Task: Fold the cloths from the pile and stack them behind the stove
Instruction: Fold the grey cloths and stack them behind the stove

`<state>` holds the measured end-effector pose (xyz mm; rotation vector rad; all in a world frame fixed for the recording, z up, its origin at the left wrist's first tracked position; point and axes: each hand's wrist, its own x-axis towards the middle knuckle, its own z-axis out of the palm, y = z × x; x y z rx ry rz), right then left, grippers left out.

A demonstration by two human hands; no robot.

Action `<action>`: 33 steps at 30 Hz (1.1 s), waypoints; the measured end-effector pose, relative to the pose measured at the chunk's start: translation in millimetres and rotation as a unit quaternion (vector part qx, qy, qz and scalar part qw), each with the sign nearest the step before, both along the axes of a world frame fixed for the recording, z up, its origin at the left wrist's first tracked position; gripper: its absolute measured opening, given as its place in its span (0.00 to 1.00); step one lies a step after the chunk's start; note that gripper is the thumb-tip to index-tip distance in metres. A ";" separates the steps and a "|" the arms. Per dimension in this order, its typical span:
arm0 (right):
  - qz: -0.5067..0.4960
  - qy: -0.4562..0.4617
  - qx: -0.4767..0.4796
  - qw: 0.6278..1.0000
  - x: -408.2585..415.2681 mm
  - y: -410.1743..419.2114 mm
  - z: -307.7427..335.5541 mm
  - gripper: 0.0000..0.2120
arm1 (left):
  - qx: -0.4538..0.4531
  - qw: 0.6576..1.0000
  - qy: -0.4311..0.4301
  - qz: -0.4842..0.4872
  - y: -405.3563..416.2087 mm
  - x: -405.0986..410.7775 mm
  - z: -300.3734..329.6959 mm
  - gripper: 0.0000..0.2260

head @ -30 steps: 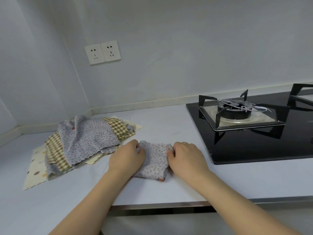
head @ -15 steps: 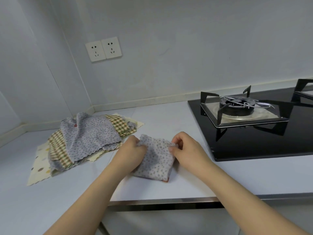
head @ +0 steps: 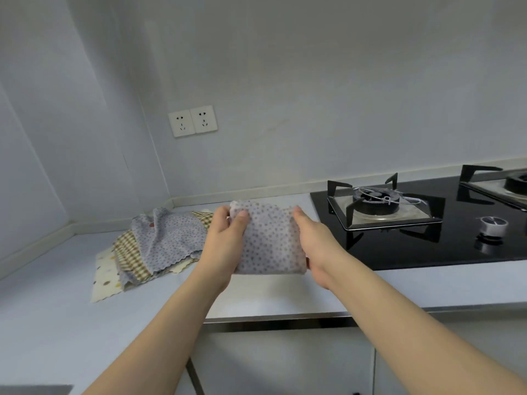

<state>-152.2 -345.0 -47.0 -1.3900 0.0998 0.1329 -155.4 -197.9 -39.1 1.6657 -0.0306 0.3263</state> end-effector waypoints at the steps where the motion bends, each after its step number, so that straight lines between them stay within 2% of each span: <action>1: 0.001 -0.009 -0.032 0.999 -3.6 2.2 0.6 0.26 | 0.023 0.999 -0.023 0.002 -2.6 -6.3 4.6 0.04; 3: -0.043 -0.073 -0.088 0.993 -10.5 6.8 2.2 0.25 | 0.072 0.995 -0.064 0.019 -6.5 -15.8 11.1 0.05; 6: -0.142 -0.195 -0.167 0.956 -20.0 9.0 7.2 0.19 | 0.111 0.987 -0.098 0.067 -13.6 -20.7 14.4 0.09; 9: -0.152 -0.261 -0.235 0.924 -23.0 7.8 9.2 0.16 | 0.128 0.980 -0.114 0.102 -22.8 -18.1 9.7 0.15; 12: -0.168 -0.274 -0.249 0.913 -15.3 4.7 6.5 0.15 | 0.115 0.979 -0.111 0.128 -27.8 -7.3 2.1 0.14; 17: -0.188 -0.249 -0.232 0.921 36.9 4.5 -12.2 0.14 | 0.117 0.976 -0.131 0.131 -24.0 39.8 -11.5 0.11; 20: -0.180 -0.234 -0.227 0.928 84.5 11.0 -27.5 0.10 | 0.065 0.992 -0.052 0.094 -9.8 92.1 -30.5 0.13; 22: -0.162 -0.225 -0.218 0.936 116.8 14.9 -32.1 0.09 | -0.034 0.995 0.085 0.035 0.5 130.8 -41.6 0.22; 23: -0.154 -0.218 -0.215 0.940 130.9 16.6 -31.2 0.09 | -0.092 0.984 0.153 0.001 4.8 146.4 -44.2 0.24; 25: -0.145 -0.202 -0.203 0.947 153.4 18.3 -23.7 0.08 | -0.165 0.957 0.234 -0.048 8.9 166.7 -40.9 0.21; 29: -0.131 -0.141 -0.160 0.968 175.1 9.2 22.1 0.10 | -0.203 0.933 0.288 -0.073 -2.2 186.8 5.8 0.20; 33: -0.164 -0.103 -0.193 0.962 167.8 -19.9 109.4 0.10 | -0.162 0.943 0.286 -0.060 -29.6 187.1 90.8 0.18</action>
